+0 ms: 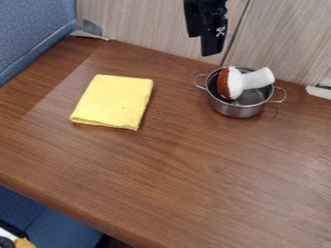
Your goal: Move the yellow cloth to the bottom side on the table
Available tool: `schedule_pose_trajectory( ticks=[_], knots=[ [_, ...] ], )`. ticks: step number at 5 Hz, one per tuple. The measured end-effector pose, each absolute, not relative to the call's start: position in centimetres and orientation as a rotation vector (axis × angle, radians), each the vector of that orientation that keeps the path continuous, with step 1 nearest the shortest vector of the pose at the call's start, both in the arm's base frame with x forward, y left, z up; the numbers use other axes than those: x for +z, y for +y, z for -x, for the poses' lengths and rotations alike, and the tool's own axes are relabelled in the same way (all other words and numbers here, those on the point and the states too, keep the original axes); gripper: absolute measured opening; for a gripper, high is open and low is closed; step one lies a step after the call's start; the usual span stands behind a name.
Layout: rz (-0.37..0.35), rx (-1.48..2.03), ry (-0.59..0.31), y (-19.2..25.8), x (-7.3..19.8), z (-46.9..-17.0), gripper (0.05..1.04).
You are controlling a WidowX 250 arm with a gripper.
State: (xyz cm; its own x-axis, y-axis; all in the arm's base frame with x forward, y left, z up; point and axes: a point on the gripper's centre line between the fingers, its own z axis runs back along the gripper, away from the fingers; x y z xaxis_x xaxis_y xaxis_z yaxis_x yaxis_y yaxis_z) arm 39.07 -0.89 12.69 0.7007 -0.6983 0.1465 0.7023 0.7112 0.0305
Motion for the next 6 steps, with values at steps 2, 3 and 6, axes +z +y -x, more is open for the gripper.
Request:
schedule_pose_trajectory(
  ticks=[2, 3, 6],
  knots=[
    [0.060, -0.718, -0.088, 0.7, 10.2, -38.2, 1.000],
    [0.091, -0.621, -0.090, 4.1, 9.0, -37.3, 1.000],
    [-0.023, -0.454, -0.102, 10.6, 5.9, -33.9, 1.000]
  ],
)
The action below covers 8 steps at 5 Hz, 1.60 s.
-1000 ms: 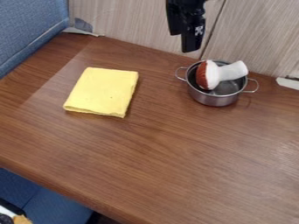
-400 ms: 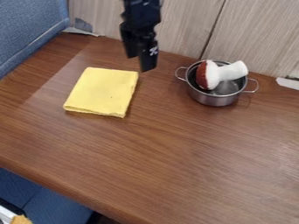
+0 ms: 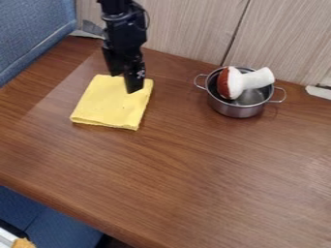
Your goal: Move the yellow cloth to the bottom side on the table
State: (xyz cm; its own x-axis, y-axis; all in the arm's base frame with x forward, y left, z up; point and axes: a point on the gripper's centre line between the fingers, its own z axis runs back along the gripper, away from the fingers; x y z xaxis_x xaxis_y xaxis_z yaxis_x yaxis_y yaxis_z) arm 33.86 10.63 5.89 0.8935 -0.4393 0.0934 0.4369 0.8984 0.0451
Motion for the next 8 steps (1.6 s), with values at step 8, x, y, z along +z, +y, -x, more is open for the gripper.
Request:
schedule_pose_trajectory(
  ticks=[8],
  knots=[
    [0.065, -0.763, -0.075, 1.4, 2.4, -31.0, 0.999]
  ],
)
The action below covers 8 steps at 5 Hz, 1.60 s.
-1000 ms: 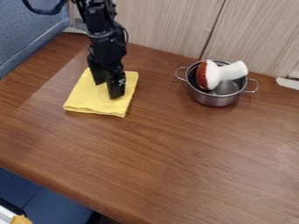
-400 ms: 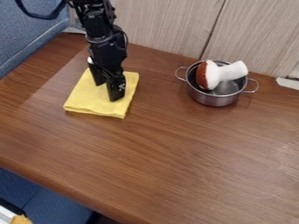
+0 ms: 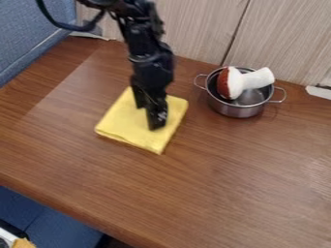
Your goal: Move the yellow cloth to the bottom side on the table
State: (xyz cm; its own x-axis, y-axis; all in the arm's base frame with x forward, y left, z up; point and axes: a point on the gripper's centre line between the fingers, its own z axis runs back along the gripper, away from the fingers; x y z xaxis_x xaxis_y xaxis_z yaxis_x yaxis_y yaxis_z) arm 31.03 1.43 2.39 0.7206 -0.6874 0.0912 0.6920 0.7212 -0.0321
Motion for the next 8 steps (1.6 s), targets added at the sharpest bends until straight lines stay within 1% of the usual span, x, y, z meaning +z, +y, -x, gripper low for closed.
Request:
schedule_pose_trajectory(
  ticks=[1, 2, 3, 5, 8],
  knots=[
    [0.071, -0.877, -0.071, -1.5, 2.4, -29.4, 0.999],
    [0.088, -0.945, -0.068, -3.1, 2.4, -27.1, 0.998],
    [0.098, -0.996, -0.061, -4.0, 2.5, -25.0, 0.998],
    [0.105, -1.040, -0.057, -4.7, 2.4, -22.9, 0.998],
    [0.122, -1.044, -0.062, -5.0, 2.8, -23.0, 0.999]
  ],
)
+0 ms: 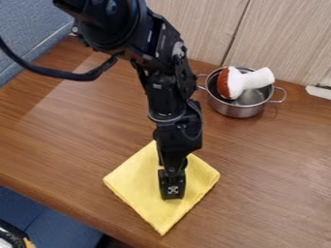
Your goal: Move the yellow cloth to the bottom side on the table
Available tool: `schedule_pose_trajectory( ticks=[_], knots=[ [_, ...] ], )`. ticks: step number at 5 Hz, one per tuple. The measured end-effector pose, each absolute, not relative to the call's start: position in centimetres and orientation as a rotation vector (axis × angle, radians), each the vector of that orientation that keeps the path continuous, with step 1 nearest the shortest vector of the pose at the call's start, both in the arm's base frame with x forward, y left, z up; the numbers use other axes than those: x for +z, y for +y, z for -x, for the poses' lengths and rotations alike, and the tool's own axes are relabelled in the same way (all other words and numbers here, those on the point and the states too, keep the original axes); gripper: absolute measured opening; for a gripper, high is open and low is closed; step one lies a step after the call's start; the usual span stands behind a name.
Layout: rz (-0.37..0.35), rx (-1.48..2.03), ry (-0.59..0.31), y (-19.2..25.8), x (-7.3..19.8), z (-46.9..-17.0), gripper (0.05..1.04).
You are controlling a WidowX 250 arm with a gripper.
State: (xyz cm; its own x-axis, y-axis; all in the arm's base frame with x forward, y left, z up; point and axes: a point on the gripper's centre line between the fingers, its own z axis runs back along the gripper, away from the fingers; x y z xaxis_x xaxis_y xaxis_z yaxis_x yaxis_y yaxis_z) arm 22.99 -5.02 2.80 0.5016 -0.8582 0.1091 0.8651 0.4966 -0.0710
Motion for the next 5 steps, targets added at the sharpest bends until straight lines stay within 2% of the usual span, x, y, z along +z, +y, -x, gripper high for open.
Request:
schedule_pose_trajectory(
  ticks=[2, 3, 4, 5],
  knots=[
    [0.135, -1.000, -0.210, -4.4, 7.3, -23.1, 0.999],
    [0.124, -1.003, -0.252, -4.4, 8.7, -22.9, 0.999],
    [0.226, -0.999, -0.300, -3.9, 9.4, -22.8, 0.999],
    [0.233, -1.004, -0.302, -3.9, 9.5, -22.8, 0.999]
  ],
)
